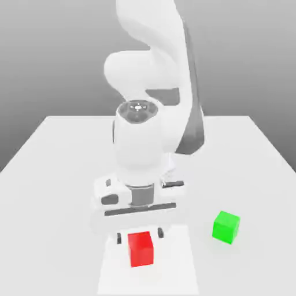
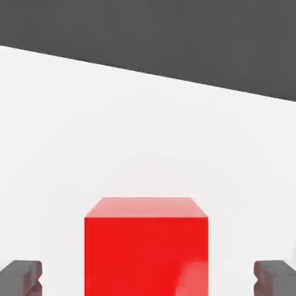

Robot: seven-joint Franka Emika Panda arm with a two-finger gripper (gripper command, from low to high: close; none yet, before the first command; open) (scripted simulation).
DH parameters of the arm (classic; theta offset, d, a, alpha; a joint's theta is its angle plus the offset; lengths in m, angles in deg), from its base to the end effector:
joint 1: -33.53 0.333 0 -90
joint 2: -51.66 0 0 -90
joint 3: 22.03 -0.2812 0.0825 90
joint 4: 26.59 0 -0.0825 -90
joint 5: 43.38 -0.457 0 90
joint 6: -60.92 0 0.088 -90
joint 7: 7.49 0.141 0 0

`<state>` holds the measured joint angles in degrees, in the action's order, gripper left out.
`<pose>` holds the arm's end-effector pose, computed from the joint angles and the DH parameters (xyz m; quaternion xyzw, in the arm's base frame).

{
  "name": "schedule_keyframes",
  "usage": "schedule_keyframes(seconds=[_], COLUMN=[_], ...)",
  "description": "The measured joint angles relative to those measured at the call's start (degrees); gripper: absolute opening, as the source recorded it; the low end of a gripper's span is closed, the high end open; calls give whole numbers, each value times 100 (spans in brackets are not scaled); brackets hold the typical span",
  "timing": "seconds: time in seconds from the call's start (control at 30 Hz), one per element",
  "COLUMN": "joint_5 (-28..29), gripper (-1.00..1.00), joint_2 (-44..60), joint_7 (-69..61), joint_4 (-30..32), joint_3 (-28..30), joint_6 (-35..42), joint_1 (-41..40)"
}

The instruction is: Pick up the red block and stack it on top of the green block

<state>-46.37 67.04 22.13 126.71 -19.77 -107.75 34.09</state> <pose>0.4123 -0.0181 0.0094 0.9559 -0.2938 0.0002 0.0001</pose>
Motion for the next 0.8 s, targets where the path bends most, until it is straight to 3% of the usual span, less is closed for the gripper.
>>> schedule_keyframes(seconds=[0.23,0.43,0.8], joint_5=[13,227,146], gripper=[-100,-100,-100], joint_2=[19,-1064,-2091], joint_7=[11,141,-1669], joint_4=[-2,163,618], joint_3=[-10,61,-698], joint_6=[-12,904,1477], joint_1=[-11,55,1931])
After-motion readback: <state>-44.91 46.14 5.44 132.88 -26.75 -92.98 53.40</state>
